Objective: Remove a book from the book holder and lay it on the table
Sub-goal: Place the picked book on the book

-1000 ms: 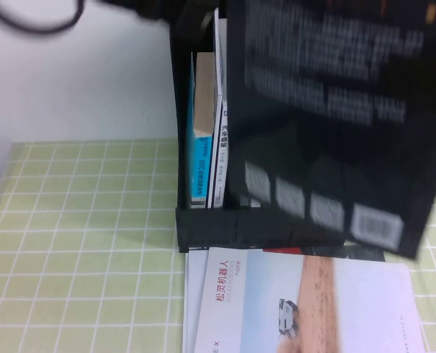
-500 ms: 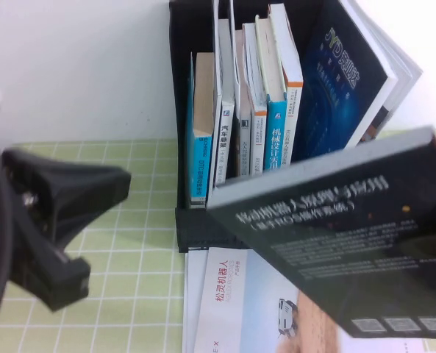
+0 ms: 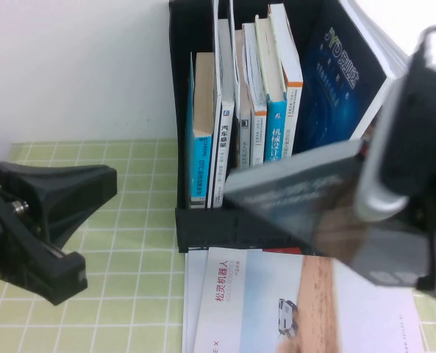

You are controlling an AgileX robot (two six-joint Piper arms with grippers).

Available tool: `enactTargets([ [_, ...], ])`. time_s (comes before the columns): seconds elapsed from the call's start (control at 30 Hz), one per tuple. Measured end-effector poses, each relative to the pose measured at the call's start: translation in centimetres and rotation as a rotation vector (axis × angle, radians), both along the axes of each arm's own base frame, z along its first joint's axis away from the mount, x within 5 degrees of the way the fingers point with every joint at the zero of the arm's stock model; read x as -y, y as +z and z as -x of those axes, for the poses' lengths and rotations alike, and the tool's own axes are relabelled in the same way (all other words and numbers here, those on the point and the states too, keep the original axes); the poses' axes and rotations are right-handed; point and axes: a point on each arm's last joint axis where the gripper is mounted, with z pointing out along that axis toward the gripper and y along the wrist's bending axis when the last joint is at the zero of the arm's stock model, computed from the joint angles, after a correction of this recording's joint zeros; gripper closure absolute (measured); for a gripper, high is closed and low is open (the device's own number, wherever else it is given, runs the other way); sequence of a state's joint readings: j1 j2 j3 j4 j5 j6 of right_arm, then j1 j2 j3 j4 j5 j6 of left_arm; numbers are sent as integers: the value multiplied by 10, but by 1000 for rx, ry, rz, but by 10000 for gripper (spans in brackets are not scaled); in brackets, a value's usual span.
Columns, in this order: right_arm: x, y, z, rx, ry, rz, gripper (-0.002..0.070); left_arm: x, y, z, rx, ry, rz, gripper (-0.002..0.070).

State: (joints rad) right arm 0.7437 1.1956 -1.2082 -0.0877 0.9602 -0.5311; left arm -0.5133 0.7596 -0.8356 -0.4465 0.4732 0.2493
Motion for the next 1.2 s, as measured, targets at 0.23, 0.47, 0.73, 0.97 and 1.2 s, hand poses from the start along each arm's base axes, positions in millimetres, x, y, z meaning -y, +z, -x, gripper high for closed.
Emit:
enactTargets([
  [0.23, -44, -46, -23, -2, -2, 208, 546, 0, -2, 2, -51, -5, 14, 678],
  [0.47, -94, -95, -27, 90, -59, 387, 546, 1, -3, 3, -63, -7, 17, 678],
  [0.73, -134, -165, -25, 22, -27, 512, 546, 1, -4, 4, -80, -17, 5, 678],
  [0.97, -140, -202, -33, -43, -10, 568, 545, 1, -8, 7, -115, -36, -19, 678],
  [1.2, -141, -204, -34, -49, -3, 569, 323, 1, -10, 8, -131, -46, -33, 678],
])
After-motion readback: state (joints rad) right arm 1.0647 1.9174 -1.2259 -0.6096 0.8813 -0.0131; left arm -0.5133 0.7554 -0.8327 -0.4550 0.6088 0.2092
